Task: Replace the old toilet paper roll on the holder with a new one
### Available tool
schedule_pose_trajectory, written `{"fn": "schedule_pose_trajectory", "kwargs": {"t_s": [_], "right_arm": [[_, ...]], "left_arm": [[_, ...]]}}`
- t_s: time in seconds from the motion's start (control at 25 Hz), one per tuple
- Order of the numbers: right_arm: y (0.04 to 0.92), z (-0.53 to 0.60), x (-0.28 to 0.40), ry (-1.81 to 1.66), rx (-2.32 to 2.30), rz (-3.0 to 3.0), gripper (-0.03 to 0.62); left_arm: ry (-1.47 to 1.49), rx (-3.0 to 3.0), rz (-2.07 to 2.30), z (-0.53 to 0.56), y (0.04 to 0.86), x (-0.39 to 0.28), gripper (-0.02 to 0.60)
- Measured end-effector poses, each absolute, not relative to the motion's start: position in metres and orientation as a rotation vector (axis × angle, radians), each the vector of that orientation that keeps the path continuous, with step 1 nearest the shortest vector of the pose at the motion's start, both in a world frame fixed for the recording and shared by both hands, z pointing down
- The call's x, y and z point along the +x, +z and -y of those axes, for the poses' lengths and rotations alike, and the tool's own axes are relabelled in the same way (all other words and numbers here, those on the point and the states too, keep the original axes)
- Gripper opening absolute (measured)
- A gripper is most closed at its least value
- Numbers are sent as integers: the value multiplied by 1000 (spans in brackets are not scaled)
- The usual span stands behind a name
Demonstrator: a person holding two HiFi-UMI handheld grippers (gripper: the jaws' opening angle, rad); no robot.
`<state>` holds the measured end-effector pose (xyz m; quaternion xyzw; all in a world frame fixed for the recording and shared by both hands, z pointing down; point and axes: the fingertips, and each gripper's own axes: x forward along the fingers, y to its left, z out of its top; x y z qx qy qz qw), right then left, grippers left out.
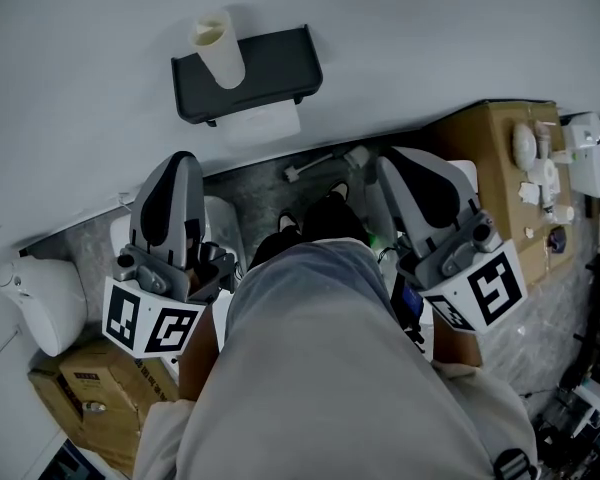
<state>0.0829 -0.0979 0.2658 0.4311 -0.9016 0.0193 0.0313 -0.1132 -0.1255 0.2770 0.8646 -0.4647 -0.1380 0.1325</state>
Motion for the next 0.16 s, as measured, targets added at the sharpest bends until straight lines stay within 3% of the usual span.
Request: {"fn": "schedule_pose_trajectory", "kwargs": {"t_s": [0.16], "right_arm": [[268,97,81,71,1324,2771,15]], "left_arm": [[-378,2505,1346,125,281,-114,5]]}}
